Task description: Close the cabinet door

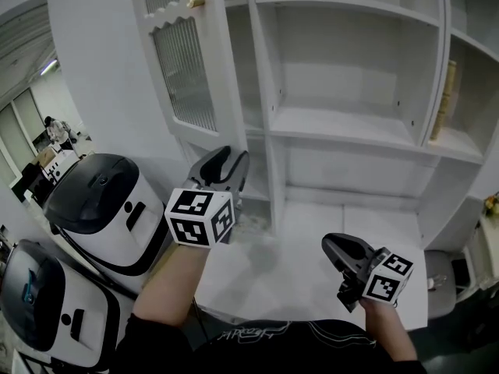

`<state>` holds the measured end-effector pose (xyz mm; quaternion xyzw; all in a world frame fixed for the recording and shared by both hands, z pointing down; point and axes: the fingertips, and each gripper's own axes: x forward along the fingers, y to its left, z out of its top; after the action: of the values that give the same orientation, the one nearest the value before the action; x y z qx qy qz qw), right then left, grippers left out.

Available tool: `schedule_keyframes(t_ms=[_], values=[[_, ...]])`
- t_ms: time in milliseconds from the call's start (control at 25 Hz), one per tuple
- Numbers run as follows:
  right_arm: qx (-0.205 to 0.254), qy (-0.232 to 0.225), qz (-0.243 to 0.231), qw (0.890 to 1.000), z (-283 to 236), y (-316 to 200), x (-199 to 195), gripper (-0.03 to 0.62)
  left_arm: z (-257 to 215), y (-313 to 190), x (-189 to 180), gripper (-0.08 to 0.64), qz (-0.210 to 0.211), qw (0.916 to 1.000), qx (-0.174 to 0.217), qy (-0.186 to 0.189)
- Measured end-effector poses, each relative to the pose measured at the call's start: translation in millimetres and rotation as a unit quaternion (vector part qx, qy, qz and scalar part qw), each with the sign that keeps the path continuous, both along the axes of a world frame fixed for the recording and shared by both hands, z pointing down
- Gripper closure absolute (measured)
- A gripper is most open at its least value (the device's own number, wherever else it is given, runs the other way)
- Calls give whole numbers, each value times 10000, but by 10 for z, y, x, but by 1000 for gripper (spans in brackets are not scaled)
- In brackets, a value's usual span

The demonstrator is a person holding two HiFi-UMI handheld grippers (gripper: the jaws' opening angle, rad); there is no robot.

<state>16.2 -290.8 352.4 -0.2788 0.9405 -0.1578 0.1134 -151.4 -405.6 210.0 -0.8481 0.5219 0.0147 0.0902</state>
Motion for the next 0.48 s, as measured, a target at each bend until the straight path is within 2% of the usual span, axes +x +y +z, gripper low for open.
schedule_keyframes(t_ms=[480], values=[[-57,-83,86,9999,57,-208,89,535,7,-404,230,408,119,9998,-151,33]])
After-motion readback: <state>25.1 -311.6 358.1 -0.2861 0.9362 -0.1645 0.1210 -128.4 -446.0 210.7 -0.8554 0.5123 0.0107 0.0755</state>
